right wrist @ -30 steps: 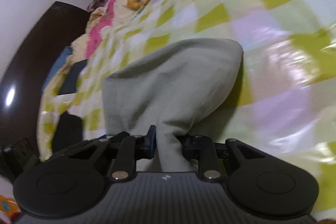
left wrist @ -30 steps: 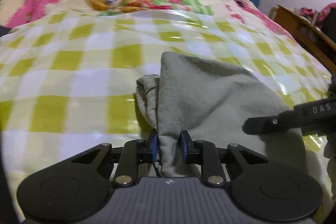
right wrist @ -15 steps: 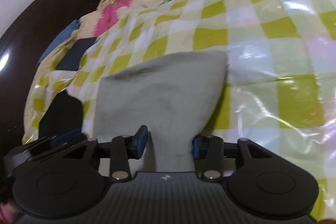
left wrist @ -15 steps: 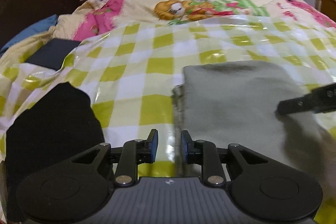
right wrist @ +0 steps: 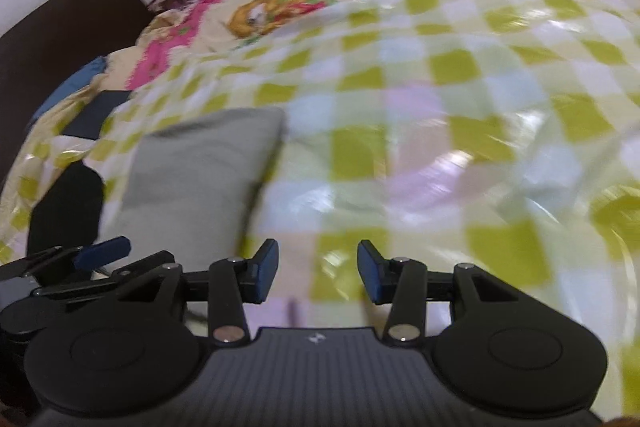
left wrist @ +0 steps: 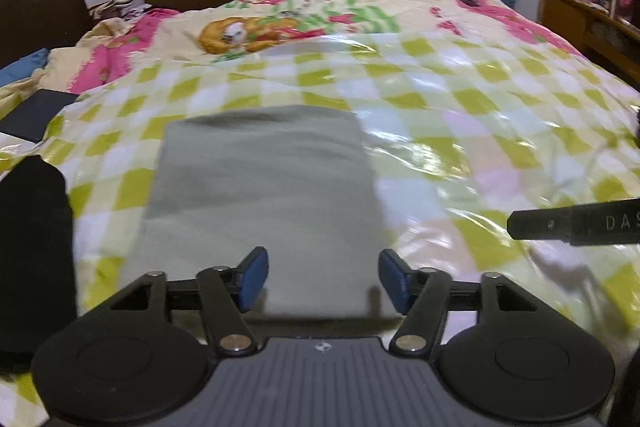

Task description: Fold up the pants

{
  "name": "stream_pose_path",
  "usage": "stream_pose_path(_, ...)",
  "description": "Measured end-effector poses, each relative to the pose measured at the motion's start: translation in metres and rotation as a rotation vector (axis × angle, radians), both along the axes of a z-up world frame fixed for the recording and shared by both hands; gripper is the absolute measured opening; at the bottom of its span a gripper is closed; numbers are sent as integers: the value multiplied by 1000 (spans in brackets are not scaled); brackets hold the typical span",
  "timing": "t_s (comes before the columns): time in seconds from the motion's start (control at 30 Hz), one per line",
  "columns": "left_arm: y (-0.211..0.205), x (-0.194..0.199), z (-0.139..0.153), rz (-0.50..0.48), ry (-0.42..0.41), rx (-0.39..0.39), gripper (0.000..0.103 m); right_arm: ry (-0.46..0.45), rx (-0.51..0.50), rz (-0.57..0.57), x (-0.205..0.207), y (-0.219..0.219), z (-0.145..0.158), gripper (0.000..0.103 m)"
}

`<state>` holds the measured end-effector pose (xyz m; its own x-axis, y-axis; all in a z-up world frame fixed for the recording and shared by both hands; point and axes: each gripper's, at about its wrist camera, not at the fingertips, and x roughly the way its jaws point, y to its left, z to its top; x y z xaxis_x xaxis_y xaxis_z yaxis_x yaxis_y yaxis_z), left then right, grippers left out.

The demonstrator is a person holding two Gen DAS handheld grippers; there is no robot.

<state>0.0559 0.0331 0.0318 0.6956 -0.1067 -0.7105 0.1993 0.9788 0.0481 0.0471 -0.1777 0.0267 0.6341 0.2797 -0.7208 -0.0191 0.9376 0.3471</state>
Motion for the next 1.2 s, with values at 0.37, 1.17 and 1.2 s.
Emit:
stream_pose_path(0.37,-39,-34,-13,-28,2,10,93,12,-98,-95,-57,-23,-9,45)
stream_pose_path(1.17,-24,-59,-16,22,-46,44,103,-11,-230,-2,-70,16,-8,48)
stream_pose_path(1.2,-24,-59,-16,22,-44,47,103,-12,-231,0,-70,17,-9,48)
